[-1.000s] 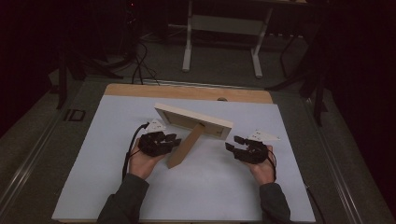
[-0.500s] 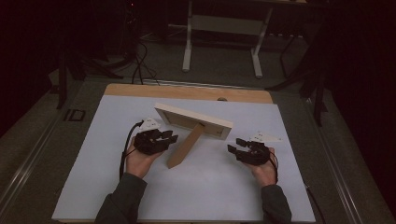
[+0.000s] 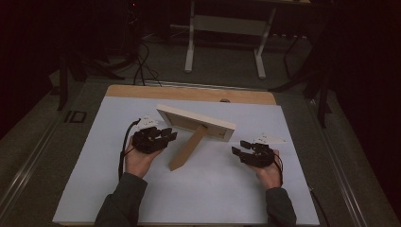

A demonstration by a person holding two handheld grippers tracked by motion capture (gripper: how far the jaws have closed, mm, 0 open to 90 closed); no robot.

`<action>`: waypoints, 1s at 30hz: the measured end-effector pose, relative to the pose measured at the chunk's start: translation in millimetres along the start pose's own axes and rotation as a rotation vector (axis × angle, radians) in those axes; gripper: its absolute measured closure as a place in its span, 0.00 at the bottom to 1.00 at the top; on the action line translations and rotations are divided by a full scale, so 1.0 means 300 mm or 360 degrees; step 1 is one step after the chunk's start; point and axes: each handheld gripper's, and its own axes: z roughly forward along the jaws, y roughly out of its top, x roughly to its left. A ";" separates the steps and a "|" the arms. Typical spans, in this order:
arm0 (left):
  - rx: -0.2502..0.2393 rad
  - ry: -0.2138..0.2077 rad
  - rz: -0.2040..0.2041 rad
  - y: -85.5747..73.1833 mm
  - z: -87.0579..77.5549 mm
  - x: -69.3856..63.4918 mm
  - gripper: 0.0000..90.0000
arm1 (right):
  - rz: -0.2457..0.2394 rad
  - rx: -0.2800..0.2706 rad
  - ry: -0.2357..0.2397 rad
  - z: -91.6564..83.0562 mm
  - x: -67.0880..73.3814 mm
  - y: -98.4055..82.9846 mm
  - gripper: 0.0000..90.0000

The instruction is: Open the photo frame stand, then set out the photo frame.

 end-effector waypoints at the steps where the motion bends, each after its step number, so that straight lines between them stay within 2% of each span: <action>1: 0.0000 0.0000 0.0000 0.000 0.000 0.000 0.77 | 0.0000 0.0000 0.0000 0.000 0.000 0.000 0.52; 10: -0.0018 0.0042 -0.0022 0.009 -0.008 0.010 0.77 | 0.0038 -0.0009 -0.0053 -0.007 -0.014 0.002 0.56; 15: -0.0027 0.0044 -0.0049 0.015 -0.013 0.018 0.78 | 0.0067 -0.0014 -0.0075 -0.008 -0.023 0.000 0.58; 16: -0.0049 0.0065 -0.0058 0.018 -0.019 0.022 0.79 | 0.0076 -0.0012 -0.0077 -0.008 -0.025 -0.001 0.59; 21: -0.0090 0.0066 -0.0078 0.025 -0.027 0.028 0.81 | 0.0094 -0.0009 -0.0106 -0.005 -0.029 -0.003 0.62; 22: -0.0093 0.0068 -0.0074 0.030 -0.028 0.031 0.82 | 0.0102 -0.0012 -0.0122 -0.005 -0.030 -0.003 0.68; 23: -0.0093 0.0068 -0.0074 0.030 -0.028 0.031 0.82 | 0.0102 -0.0012 -0.0122 -0.005 -0.030 -0.003 0.68; 24: -0.0098 0.0068 -0.0077 0.036 -0.028 0.033 0.83 | 0.0099 -0.0016 -0.0116 -0.005 -0.029 -0.002 0.77; 25: -0.0098 0.0068 -0.0077 0.036 -0.028 0.033 0.83 | 0.0099 -0.0016 -0.0116 -0.005 -0.029 -0.002 0.77; 26: -0.0093 0.0074 -0.0086 0.040 -0.026 0.038 0.84 | 0.0094 -0.0026 -0.0118 -0.007 -0.026 0.001 0.84; 27: -0.0093 0.0074 -0.0086 0.040 -0.026 0.038 0.85 | 0.0094 -0.0026 -0.0118 -0.007 -0.026 0.001 0.84; 30: -0.0080 0.0104 -0.0110 0.046 -0.019 0.044 0.90 | 0.0091 -0.0052 -0.0149 -0.007 -0.019 0.008 0.94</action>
